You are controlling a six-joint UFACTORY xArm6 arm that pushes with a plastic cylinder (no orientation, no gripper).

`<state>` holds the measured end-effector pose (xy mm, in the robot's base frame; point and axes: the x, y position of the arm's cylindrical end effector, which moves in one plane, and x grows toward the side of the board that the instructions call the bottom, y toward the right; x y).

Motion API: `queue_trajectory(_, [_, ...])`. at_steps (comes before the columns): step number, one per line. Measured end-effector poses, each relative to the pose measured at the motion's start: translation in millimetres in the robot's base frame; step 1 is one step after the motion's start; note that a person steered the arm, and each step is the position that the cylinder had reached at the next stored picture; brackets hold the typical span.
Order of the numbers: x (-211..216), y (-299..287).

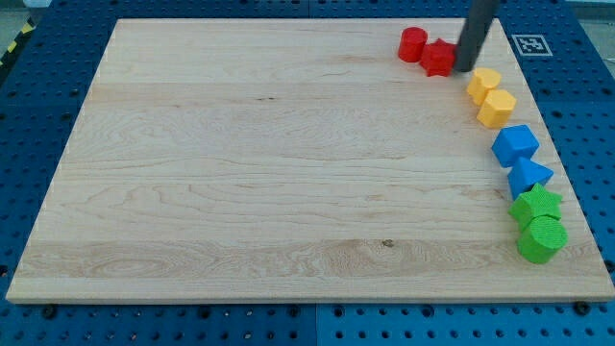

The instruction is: Separate the yellow heart from the hexagon

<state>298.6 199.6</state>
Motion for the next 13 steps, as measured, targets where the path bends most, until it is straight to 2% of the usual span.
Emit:
queue_trajectory(1, [0.6,-0.9])
queue_trajectory(2, [24.5,60.9])
queue_trajectory(3, [43.5,92.3])
queue_trajectory(4, [59.8,79.0])
queue_trajectory(6, [60.4,-31.0])
queue_trajectory(7, [60.3,-58.5])
queue_trajectory(8, [77.0,-24.7])
queue_trajectory(9, [88.8,33.5])
queue_trajectory(10, [67.7,36.3])
queue_trajectory(12, [40.6,-45.2])
queue_trajectory(13, [33.7,-60.7])
